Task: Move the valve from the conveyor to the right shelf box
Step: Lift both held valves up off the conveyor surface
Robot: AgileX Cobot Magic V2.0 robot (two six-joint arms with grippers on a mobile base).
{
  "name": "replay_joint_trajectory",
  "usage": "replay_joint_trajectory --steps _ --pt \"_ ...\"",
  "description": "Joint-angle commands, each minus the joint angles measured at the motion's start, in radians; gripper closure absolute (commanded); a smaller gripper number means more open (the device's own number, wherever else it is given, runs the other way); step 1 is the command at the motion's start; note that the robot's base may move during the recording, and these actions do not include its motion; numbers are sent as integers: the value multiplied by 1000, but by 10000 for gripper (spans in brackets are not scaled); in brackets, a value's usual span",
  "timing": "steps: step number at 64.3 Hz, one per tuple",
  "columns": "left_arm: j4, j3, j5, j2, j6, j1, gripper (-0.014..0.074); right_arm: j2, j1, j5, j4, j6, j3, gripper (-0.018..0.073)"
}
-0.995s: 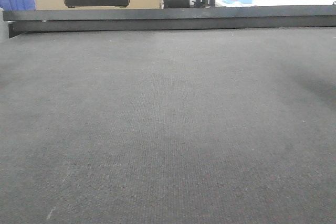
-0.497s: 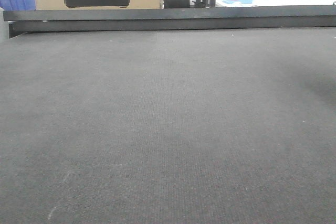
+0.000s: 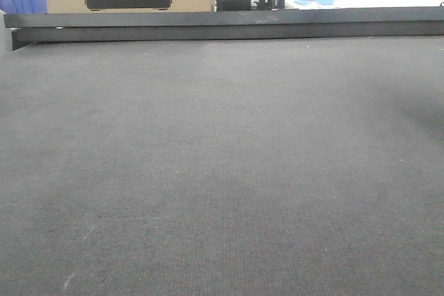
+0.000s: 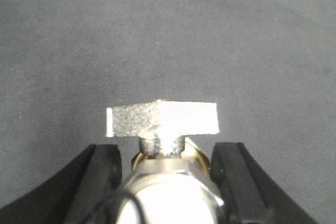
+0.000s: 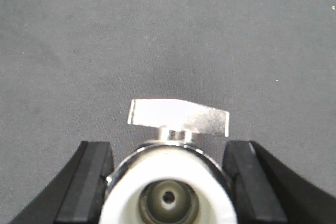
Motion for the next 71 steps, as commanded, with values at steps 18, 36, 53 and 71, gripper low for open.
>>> replay_joint_trajectory --steps 18,36,53,71 --pt "-10 -13 -39 -14 -9 -6 707 -18 -2 -61 -3 3 -17 711" --pt "-10 -13 -88 -14 -9 -6 707 -18 -2 -61 -3 3 -17 711" --pt "-10 -13 -208 -14 -9 -6 707 -18 -2 -61 -3 3 -17 711" --pt "-10 -13 -361 -14 -9 -6 707 -18 -2 -62 -3 3 -17 711"
